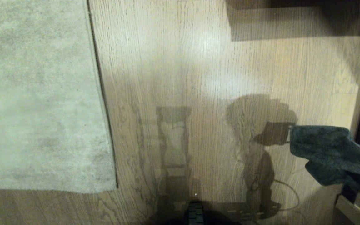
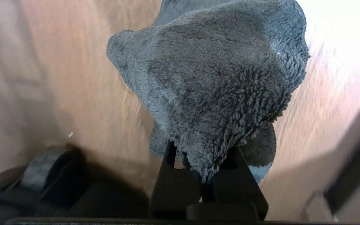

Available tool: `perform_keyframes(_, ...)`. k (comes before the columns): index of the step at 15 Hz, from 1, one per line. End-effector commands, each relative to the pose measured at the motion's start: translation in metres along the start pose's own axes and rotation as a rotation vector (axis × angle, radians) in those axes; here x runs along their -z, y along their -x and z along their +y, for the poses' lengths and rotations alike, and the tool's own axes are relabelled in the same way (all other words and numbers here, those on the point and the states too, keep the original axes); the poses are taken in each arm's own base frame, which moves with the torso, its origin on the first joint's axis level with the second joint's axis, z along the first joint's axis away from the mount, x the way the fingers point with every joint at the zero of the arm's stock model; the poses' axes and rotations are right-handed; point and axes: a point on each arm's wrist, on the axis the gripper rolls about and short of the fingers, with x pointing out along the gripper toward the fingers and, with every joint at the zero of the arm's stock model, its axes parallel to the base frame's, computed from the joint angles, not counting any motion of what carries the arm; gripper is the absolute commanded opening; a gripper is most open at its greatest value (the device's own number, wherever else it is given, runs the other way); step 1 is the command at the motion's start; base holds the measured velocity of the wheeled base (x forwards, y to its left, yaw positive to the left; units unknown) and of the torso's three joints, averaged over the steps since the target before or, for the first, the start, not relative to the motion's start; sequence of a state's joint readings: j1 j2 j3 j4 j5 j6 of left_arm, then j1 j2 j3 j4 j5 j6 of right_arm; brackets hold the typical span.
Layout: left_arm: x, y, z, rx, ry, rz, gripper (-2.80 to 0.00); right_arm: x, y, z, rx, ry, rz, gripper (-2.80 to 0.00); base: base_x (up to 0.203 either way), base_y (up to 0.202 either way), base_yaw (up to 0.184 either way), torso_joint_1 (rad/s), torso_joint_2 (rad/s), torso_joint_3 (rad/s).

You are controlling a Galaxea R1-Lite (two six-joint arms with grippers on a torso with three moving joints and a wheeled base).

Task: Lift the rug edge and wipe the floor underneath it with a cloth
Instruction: Pick up the rag

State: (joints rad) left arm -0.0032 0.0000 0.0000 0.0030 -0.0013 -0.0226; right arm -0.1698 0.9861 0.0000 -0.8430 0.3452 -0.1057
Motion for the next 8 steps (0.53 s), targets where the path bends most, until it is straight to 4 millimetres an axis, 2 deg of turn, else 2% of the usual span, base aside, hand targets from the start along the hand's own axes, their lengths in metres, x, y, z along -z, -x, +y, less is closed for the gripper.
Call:
perform_keyframes(1, 0.000, 0.000, 0.000, 0.000, 0.000, 0.001, -2.80, 0.006, 0.044, 0.017, 0.010, 0.034, -0.091, -2.80, 0.000, 0.000, 0.000, 0.000, 0.00, 0.000)
perform_keyframes(4, 0.000, 0.000, 0.000, 0.000, 0.000, 0.000, -2.80, 0.028, 0.076, 0.030, 0.034, 0.047, -0.118, -2.80, 0.000, 0.000, 0.000, 0.000, 0.00, 0.000)
perform_keyframes(8, 0.000, 0.000, 0.000, 0.000, 0.001, -0.001, -2.80, 0.047, 0.082, 0.028, 0.283, 0.016, 0.010, -2.80, 0.000, 0.000, 0.000, 0.000, 0.00, 0.000)
